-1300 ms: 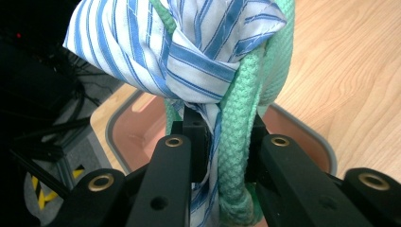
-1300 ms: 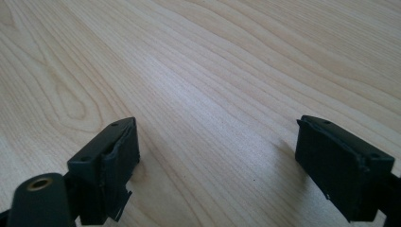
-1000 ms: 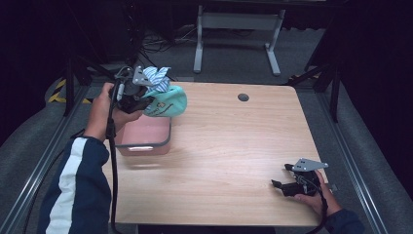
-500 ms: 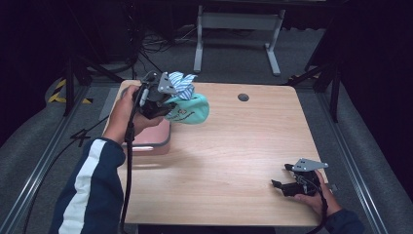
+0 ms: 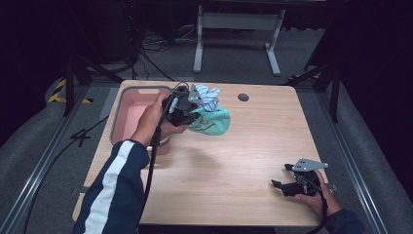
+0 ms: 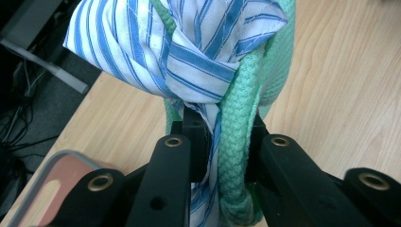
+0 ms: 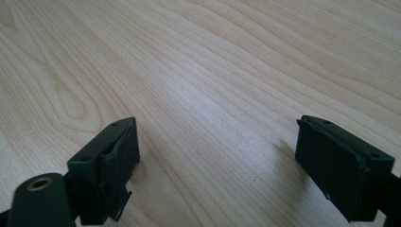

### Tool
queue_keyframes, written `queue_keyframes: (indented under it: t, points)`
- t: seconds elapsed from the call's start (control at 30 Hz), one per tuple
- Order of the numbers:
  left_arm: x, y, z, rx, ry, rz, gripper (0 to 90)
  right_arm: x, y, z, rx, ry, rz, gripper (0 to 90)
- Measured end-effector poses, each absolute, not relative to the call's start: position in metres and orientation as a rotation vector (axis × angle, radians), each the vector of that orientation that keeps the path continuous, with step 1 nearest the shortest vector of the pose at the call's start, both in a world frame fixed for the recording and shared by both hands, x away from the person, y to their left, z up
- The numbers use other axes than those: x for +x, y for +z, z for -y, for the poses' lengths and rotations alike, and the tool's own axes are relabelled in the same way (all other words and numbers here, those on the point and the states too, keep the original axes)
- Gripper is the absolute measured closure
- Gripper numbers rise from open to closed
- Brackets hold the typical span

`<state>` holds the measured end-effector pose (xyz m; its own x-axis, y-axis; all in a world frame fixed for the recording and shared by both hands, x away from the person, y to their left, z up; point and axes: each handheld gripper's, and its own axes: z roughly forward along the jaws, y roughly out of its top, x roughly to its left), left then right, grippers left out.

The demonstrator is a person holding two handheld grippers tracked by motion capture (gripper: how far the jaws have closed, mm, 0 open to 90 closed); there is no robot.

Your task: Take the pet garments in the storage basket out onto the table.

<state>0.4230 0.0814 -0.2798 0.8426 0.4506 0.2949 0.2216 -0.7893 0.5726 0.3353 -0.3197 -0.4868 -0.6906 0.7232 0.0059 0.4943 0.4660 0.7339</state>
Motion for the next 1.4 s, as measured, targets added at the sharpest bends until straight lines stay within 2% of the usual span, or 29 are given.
queue_keyframes:
  t: [0.67, 1.2, 1.4]
  points:
    - [0.429, -0.35, -0.016, 2.618, 0.453, -0.388, 78.9, 0.335, -0.487, 0.32, 1.035, 1.058, -2.411, 15.0]
    - [0.412, -0.397, 0.0, 2.71, 0.292, -0.283, 76.5, 0.335, -0.487, 0.32, 1.035, 1.058, -2.412, 15.0]
    - [0.405, -0.415, 0.007, 2.754, 0.272, -0.254, 75.3, 0.335, -0.487, 0.32, 1.035, 1.057, -2.412, 15.0]
